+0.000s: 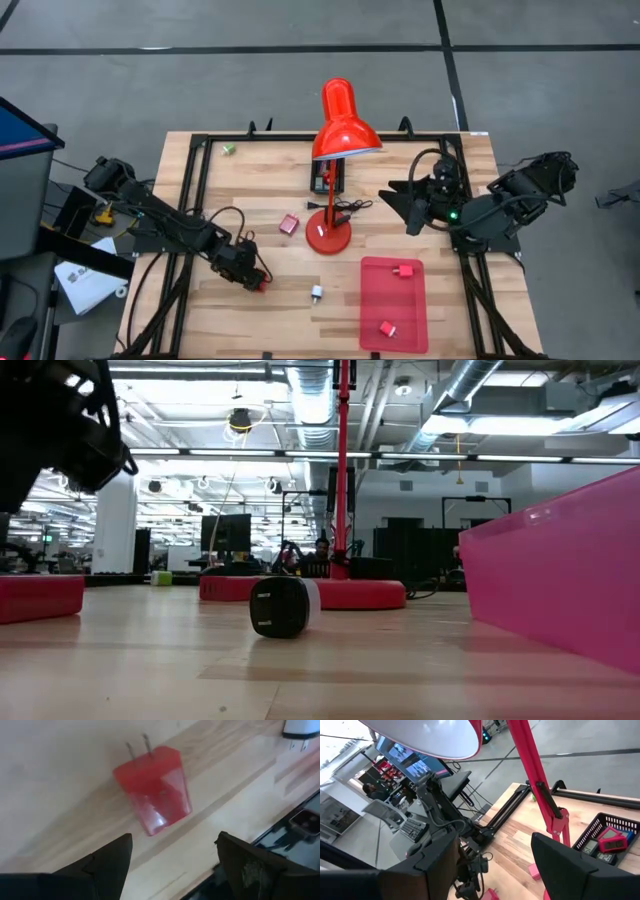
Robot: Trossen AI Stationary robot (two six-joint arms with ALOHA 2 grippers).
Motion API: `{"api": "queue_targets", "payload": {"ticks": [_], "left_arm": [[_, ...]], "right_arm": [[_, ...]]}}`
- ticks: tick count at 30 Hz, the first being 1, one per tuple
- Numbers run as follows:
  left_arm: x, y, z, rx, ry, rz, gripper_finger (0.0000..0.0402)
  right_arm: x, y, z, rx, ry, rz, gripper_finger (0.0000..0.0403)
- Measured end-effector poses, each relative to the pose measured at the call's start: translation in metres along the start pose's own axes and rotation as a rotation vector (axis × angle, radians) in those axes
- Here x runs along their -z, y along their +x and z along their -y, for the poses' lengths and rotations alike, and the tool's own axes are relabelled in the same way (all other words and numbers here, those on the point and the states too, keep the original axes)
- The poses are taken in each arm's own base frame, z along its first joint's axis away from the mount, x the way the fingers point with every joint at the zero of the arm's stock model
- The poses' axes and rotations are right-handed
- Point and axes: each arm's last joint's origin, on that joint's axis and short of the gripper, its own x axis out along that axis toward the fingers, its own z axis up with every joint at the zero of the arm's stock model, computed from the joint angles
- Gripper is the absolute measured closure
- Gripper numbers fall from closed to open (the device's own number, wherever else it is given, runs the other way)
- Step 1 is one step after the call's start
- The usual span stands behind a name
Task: Pick & Place Office items
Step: Put the bottom red charger adapter into the red bin
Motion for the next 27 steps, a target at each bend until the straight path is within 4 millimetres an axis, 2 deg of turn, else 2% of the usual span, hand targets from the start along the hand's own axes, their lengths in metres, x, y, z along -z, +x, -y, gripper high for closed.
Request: {"api": "queue_targets", "payload": {"ticks": [7, 10, 14, 19, 25, 27], "left_arm": [[-0.002, 0.032, 0.014, 0.04, -0.1, -0.093, 0.0119], [-0.01, 0.046, 0.005, -0.078, -0.14, -0.063, 0.0119], [-0.019, 0.052, 0.009, -0.084, -0.171, -0.054, 0.0119], [-0.027, 0.049, 0.007, -0.091, -0.205, -0.041, 0.0119], [-0.034, 0.031, 0.005, -0.08, -0.179, 0.111, 0.0119], [-0.032, 0.025, 0.005, -0.065, -0.15, 0.115, 0.0119]], "right_arm": [[-0.009, -0.011, 0.005, -0.027, 0.003, 0.003, 0.0158], [-0.015, -0.016, 0.007, -0.04, 0.01, 0.01, 0.0158], [-0.022, -0.022, 0.011, -0.052, 0.002, 0.017, 0.0158], [-0.032, -0.029, 0.019, -0.063, -0.004, 0.023, 0.0158], [-0.041, -0.036, 0.025, -0.076, -0.024, 0.033, 0.0158], [-0.044, -0.038, 0.027, -0.081, -0.03, 0.037, 0.0158]]}}
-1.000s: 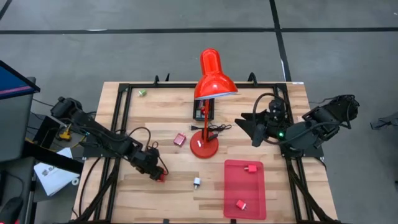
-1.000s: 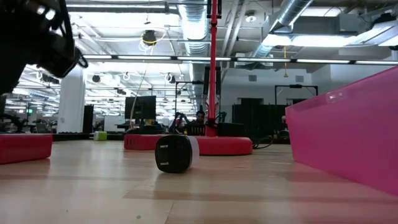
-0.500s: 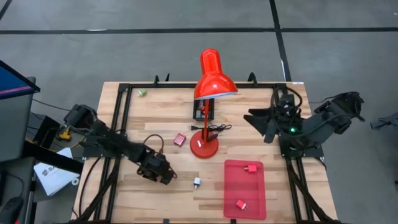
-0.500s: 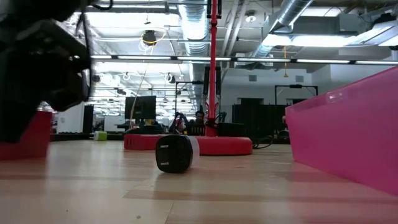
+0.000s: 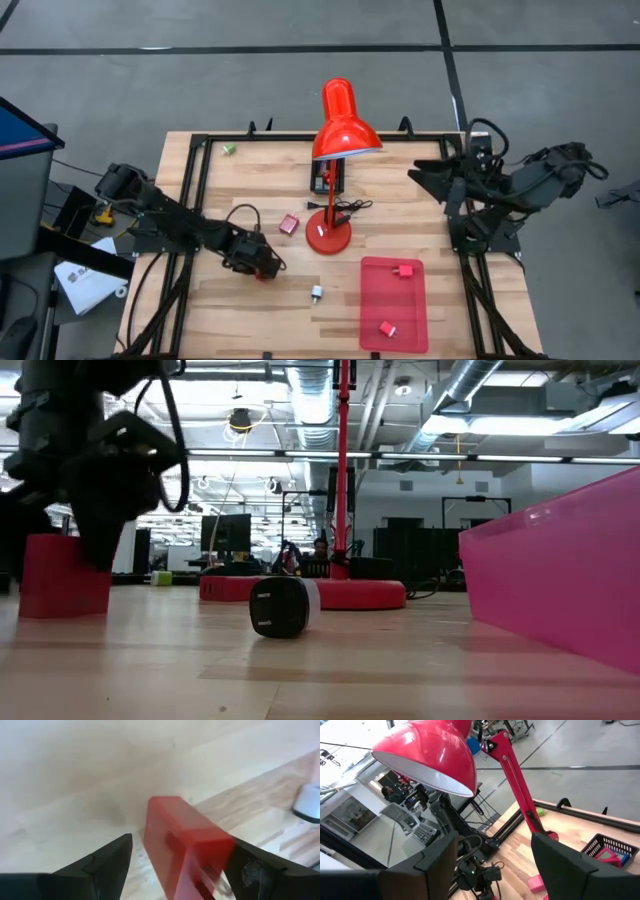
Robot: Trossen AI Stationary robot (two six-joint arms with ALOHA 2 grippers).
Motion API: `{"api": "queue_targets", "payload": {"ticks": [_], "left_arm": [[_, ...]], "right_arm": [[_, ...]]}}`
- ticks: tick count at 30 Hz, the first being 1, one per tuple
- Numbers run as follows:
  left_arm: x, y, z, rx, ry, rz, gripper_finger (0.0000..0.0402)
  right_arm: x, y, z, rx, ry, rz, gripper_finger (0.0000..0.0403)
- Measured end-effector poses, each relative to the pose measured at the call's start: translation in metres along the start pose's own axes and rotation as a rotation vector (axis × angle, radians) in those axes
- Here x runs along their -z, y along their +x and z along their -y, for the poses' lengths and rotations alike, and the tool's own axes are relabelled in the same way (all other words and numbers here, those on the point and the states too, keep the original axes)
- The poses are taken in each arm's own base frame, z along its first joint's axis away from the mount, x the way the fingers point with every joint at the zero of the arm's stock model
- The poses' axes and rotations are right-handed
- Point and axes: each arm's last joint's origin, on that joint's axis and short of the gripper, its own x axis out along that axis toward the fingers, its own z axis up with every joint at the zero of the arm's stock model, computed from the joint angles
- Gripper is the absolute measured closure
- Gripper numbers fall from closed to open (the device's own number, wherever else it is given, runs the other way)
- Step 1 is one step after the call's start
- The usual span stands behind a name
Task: Pick & Place Office items
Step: Put the bottom red charger adapter into the red bin
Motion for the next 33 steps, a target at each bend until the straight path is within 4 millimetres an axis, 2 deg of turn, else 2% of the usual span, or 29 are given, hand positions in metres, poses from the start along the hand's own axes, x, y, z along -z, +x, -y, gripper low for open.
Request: {"api": "queue_targets", "payload": {"ticks": [6, 15, 18, 21, 23, 29, 33], "left_arm": [[0.001, -0.009, -0.003, -0.011, 0.054, 0.0, 0.0119], [-0.001, 0.007, -0.005, -0.065, 0.132, -0.036, 0.0127], [-0.002, 0.01, -0.005, -0.08, 0.14, -0.038, 0.0166], [-0.004, 0.009, -0.005, -0.078, 0.173, -0.025, 0.0239], [-0.005, 0.005, -0.002, -0.041, 0.205, -0.005, 0.0294], [-0.01, -0.01, 0.01, 0.113, 0.313, 0.042, 0.0295], [-0.021, -0.029, 0.034, 0.389, 0.508, 0.107, 0.0295]], "right_arm": [[-0.002, 0.0, 0.0, -0.005, -0.015, 0.007, 0.0158], [0.005, 0.005, -0.007, -0.003, -0.001, 0.011, 0.0158], [0.007, 0.008, -0.01, -0.005, 0.013, 0.012, 0.0158], [0.009, 0.01, -0.012, -0.006, 0.018, 0.013, 0.0158], [0.01, 0.011, -0.013, -0.005, 0.024, 0.011, 0.0158], [0.013, 0.01, -0.015, 0.003, 0.022, 0.02, 0.0158], [0.012, 0.01, -0.014, 0.019, 0.02, 0.04, 0.0158]]}}
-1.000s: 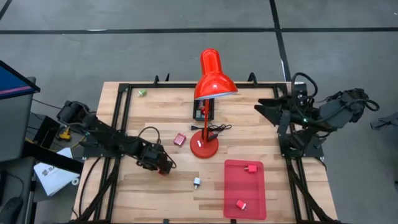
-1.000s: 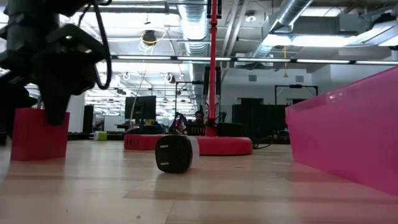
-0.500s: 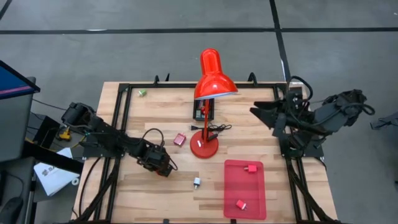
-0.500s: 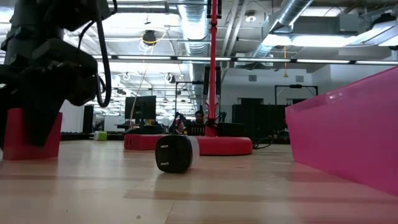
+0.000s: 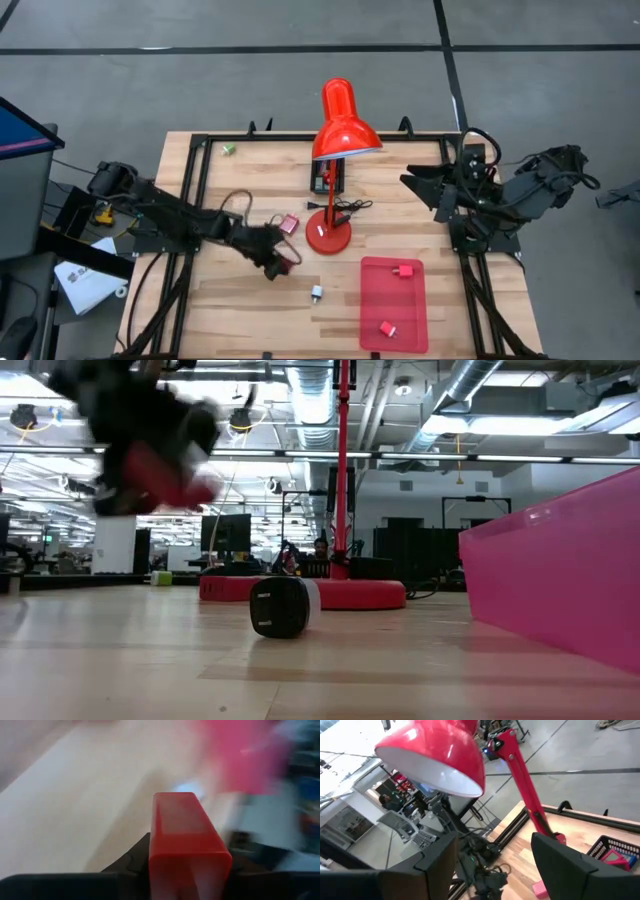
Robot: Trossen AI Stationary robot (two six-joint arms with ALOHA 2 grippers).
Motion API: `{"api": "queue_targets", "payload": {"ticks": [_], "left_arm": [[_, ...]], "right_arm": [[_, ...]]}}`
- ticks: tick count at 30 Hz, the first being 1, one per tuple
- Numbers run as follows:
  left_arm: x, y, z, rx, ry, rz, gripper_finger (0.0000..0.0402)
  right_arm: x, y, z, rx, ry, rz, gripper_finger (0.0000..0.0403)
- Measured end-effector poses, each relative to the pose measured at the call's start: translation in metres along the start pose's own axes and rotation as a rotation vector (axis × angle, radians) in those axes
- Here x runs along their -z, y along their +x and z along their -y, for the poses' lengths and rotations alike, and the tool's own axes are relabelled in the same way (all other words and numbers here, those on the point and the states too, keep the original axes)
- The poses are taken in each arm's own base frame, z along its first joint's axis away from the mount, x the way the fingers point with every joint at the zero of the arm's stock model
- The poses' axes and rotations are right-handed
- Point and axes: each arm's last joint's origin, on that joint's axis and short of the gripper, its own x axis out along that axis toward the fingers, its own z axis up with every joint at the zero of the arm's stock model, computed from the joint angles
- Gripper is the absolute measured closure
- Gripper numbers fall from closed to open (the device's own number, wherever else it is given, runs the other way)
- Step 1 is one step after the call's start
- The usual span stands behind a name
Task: Pick & Place Office items
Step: Put the bottom red charger adapter into the red bin
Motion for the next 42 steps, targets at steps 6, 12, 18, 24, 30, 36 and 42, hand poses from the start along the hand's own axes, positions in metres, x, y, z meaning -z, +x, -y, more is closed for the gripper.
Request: {"api": "queue_targets", "payload": {"ticks": [6, 12, 18, 24, 30, 36, 42], "left_arm": [[-0.044, -0.01, 0.013, 0.233, 0.23, 0.093, 0.0295], [-0.086, 0.006, 0.044, 0.272, 0.584, 0.149, 0.0295], [-0.105, 0.058, 0.067, 0.241, 0.727, 0.106, 0.0295], [-0.124, 0.095, 0.085, 0.248, 0.799, 0.124, 0.0295], [-0.133, 0.116, 0.097, 0.264, 0.804, 0.146, 0.0295], [-0.127, 0.135, 0.097, 0.282, 0.812, 0.15, 0.0295], [-0.13, 0.132, 0.1, 0.268, 0.796, 0.202, 0.0295]], "right_arm": [[-0.001, 0.0, 0.001, 0.017, -0.037, 0.02, 0.0158], [-0.001, 0.0, 0.001, 0.028, -0.045, 0.03, 0.0158], [-0.001, 0.0, 0.001, 0.037, -0.037, 0.043, 0.0158], [0.001, 0.002, 0.0, 0.05, -0.049, 0.052, 0.0158], [0.001, 0.001, 0.0, 0.054, -0.054, 0.057, 0.0158], [0.005, 0.002, -0.002, 0.057, -0.072, 0.055, 0.0158], [0.006, 0.001, -0.004, 0.059, -0.073, 0.063, 0.0158]]}}
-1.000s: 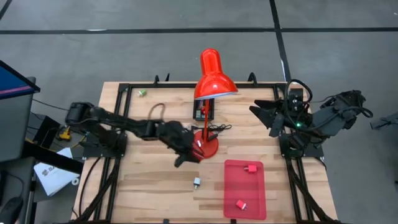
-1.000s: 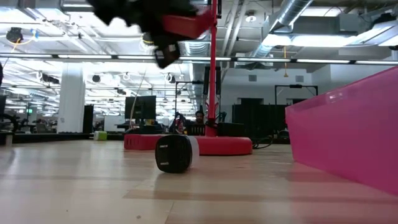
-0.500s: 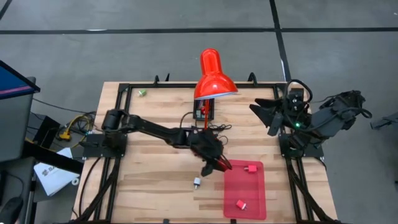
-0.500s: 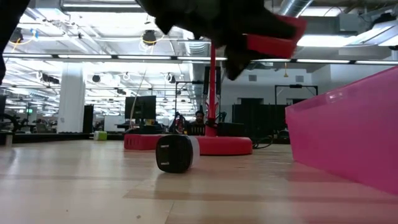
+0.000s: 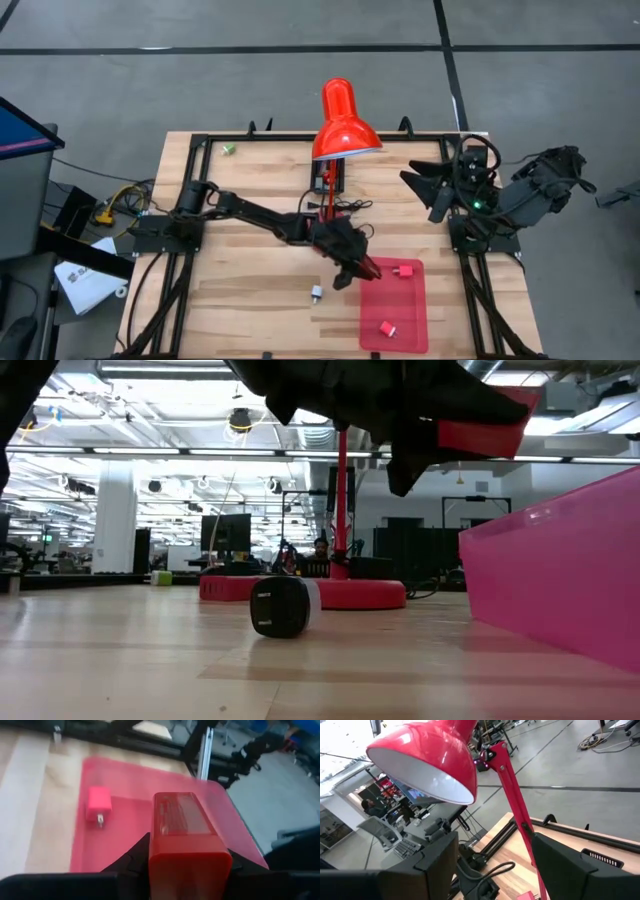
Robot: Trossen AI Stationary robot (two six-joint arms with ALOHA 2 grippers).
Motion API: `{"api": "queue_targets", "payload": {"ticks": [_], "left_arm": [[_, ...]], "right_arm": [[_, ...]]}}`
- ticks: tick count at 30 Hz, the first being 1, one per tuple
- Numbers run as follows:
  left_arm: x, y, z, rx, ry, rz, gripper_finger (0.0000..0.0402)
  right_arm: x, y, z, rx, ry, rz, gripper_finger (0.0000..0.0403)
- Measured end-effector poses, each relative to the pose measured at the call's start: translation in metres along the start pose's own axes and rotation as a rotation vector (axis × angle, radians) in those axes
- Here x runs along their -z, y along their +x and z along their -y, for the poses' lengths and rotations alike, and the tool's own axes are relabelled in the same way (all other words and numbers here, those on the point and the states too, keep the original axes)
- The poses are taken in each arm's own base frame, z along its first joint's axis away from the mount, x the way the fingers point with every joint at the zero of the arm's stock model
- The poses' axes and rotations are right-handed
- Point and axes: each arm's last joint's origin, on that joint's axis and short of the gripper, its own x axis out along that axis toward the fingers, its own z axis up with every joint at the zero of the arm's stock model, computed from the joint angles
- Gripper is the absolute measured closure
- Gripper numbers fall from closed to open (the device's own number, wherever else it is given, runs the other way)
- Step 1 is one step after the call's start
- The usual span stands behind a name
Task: Pick & Place Office items
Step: Put the bottom red charger adapter into the red bin, then put the white charger adapter into the red bin
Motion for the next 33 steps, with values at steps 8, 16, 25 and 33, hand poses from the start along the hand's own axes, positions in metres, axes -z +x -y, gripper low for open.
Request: {"api": "queue_targets", "payload": {"ticks": [8, 16, 25, 33], "left_arm": [[-0.006, 0.0, 0.0, -0.042, 0.002, 0.07, 0.0295], [-0.011, -0.001, 0.001, -0.043, -0.007, 0.125, 0.0248], [-0.012, -0.001, 0.002, -0.04, -0.005, 0.135, 0.0267], [-0.024, -0.011, 0.005, -0.035, 0.003, 0.185, 0.0287]], "right_arm": [[0.0, 0.0, 0.0, 0.005, -0.001, 0.005, 0.0158], [0.0, 0.0, 0.0, 0.007, 0.0, 0.008, 0.0158], [0.0, 0.0, 0.0, 0.007, -0.001, 0.008, 0.0158], [0.001, -0.003, -0.001, 0.0, -0.003, 0.008, 0.0158]]}}
